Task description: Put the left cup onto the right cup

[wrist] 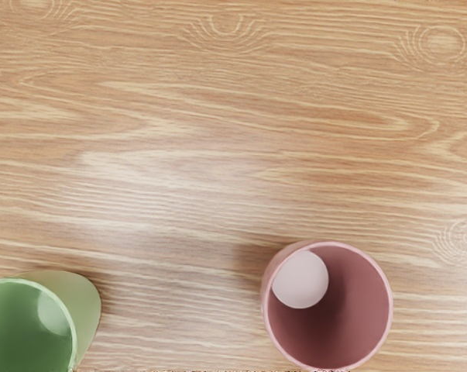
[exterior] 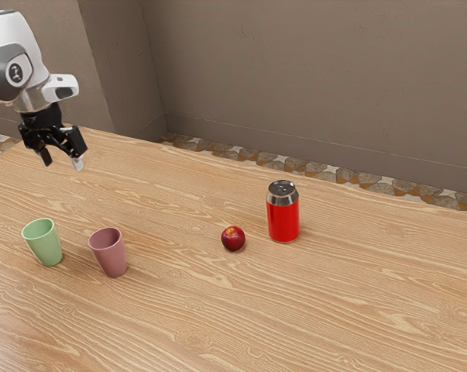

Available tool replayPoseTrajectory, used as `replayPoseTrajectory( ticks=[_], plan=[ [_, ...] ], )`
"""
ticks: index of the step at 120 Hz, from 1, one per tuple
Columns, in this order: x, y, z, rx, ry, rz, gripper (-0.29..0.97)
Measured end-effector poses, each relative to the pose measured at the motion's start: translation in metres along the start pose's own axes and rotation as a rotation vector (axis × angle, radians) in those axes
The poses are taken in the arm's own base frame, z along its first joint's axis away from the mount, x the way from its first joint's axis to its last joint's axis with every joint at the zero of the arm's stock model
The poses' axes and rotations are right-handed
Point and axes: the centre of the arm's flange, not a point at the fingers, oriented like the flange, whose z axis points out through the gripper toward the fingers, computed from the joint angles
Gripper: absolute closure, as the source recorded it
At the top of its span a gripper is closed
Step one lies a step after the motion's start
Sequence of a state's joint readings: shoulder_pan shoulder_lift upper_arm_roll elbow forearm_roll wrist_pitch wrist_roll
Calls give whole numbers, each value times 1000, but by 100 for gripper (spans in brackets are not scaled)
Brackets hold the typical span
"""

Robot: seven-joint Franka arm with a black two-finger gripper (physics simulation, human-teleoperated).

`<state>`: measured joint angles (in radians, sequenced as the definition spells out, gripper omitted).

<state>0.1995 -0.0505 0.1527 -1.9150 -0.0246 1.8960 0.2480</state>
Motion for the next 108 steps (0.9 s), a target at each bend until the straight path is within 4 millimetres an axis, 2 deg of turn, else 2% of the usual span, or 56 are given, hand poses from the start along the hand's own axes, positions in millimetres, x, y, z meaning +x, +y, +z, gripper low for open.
replayPoseTrajectory(
  ticks=[9,18,35,53,91,108],
  plan=[
    [-5,-20,1,2,2,-34,2],
    [-8,-30,1,4,4,-49,2],
    [-6,-29,5,5,0,-40,2],
    [-6,-28,30,0,-28,-34,2],
    [-15,-45,71,-1,-50,-63,2],
    [-18,-53,76,5,-39,-75,2]
  ],
)
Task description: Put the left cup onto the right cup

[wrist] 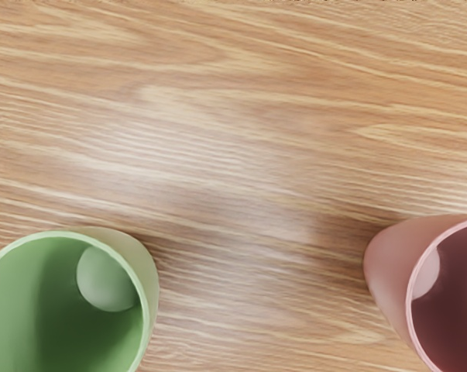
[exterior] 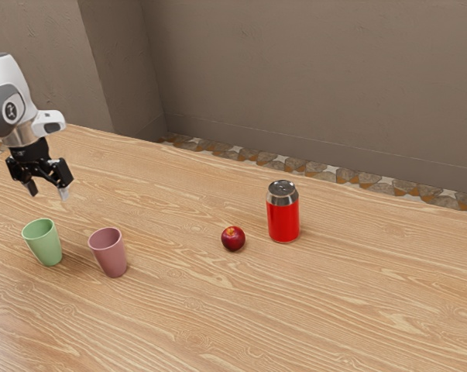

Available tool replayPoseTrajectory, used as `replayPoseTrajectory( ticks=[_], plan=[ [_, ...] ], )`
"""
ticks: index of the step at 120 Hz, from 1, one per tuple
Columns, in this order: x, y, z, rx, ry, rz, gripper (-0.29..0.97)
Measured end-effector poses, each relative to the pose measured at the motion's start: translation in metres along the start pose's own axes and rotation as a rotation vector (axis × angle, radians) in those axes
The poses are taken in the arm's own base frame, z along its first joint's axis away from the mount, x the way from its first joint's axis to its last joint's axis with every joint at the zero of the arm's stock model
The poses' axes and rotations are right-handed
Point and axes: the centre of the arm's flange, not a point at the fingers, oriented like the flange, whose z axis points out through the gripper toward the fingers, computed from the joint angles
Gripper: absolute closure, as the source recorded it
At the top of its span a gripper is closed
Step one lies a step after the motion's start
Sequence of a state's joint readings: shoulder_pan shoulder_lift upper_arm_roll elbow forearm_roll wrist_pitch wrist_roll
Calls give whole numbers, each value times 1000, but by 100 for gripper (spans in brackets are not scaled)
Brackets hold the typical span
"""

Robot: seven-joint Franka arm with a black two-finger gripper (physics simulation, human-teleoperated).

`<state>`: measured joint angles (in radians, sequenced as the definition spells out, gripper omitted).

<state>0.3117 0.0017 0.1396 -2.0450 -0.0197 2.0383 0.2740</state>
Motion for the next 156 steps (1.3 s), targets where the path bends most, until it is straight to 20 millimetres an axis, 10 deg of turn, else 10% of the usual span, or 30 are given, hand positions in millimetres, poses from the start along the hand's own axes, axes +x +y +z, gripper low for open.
replayPoseTrajectory(
  ticks=[72,156],
  plan=[
    [-29,-34,59,5,-42,-20,2],
    [2,-34,88,35,-11,109,3]
  ],
)
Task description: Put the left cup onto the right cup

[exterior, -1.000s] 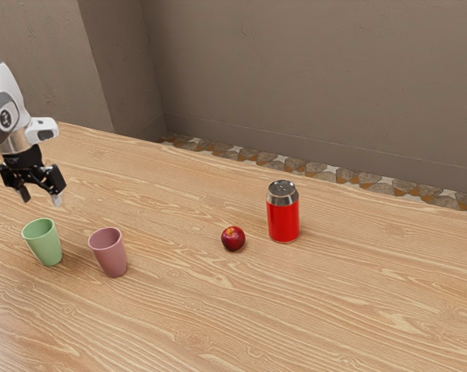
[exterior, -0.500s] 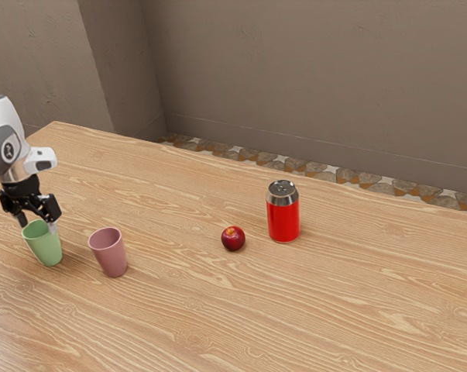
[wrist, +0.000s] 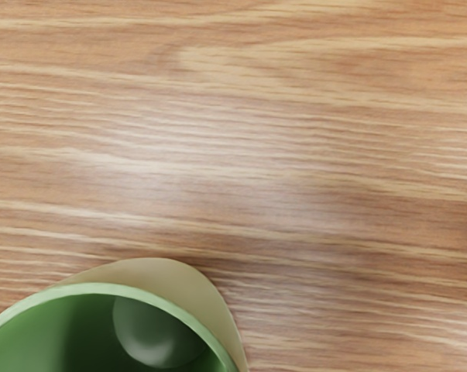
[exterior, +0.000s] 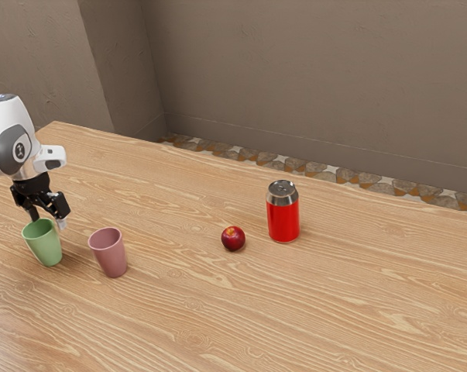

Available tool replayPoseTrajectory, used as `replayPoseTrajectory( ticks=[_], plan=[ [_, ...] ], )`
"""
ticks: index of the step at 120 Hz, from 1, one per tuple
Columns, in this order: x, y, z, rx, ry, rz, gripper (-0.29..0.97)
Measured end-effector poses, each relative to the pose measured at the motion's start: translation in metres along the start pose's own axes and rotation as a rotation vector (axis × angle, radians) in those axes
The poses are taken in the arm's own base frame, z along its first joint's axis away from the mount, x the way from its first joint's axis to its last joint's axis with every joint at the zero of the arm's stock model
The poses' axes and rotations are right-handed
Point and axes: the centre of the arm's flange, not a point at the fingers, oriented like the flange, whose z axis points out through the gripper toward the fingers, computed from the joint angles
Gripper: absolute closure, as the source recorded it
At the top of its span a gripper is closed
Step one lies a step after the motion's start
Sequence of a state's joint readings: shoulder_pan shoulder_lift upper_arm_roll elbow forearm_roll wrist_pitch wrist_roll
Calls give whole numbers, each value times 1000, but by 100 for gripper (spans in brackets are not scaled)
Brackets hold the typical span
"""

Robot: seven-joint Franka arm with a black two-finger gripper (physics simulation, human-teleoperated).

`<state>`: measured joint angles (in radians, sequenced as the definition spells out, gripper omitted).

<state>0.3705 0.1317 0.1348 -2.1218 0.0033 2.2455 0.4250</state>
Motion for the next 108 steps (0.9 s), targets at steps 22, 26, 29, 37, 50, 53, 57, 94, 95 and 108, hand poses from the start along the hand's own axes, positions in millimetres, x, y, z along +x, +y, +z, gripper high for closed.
replayPoseTrajectory(
  ticks=[22,26,29,37,50,53,57,94,95,108],
  plan=[
    [-1,6,0,-2,0,19,3],
    [-2,7,0,-2,0,21,3],
    [-3,7,0,-3,-1,22,3],
    [-5,9,2,-7,-7,22,3],
    [-5,12,5,-11,-17,21,3],
    [-5,12,6,-12,-19,20,3],
    [-5,12,8,-13,-22,18,3],
    [-3,11,31,-21,-58,6,3],
    [-3,11,32,-21,-59,6,3],
    [-3,11,37,-23,-67,2,3]
  ],
)
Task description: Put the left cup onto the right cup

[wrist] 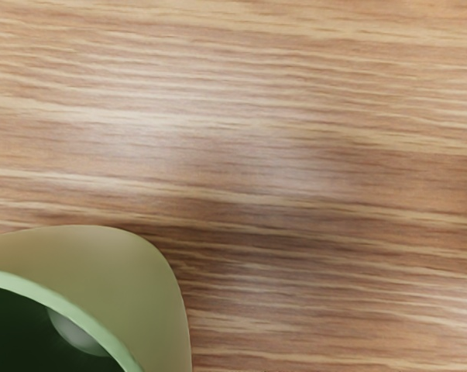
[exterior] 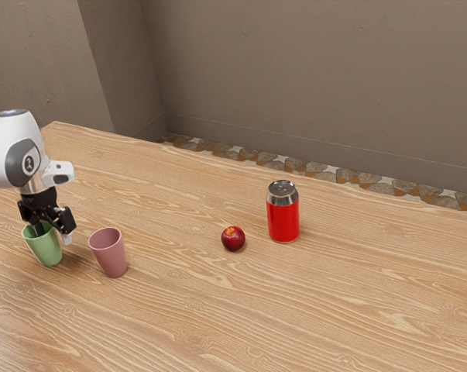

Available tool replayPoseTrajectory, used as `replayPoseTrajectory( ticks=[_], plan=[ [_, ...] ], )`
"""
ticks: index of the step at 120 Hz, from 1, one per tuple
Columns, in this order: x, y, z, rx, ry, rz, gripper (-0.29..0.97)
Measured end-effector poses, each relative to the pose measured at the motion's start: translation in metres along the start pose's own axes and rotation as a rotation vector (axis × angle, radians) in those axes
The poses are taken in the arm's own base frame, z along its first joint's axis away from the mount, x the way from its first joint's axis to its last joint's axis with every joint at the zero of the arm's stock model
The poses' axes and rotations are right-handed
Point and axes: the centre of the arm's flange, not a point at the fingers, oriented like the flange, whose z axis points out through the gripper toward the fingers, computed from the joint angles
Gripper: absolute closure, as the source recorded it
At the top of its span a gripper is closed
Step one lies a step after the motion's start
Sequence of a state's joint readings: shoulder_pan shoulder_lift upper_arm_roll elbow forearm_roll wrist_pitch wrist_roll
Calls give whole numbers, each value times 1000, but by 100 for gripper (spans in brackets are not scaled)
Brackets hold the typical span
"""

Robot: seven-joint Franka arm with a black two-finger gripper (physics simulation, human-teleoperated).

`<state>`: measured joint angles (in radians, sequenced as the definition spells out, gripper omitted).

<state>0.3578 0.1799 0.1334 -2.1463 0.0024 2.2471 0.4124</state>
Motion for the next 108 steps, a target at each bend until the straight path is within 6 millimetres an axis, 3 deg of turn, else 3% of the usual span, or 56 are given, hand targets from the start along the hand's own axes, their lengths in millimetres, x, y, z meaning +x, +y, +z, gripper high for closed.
replayPoseTrajectory(
  ticks=[36,92,108],
  plan=[
    [-2,-6,3,-1,-3,-17,8],
    [-1,-6,7,3,-12,-16,61],
    [-1,-6,4,7,-8,-15,70]
  ],
)
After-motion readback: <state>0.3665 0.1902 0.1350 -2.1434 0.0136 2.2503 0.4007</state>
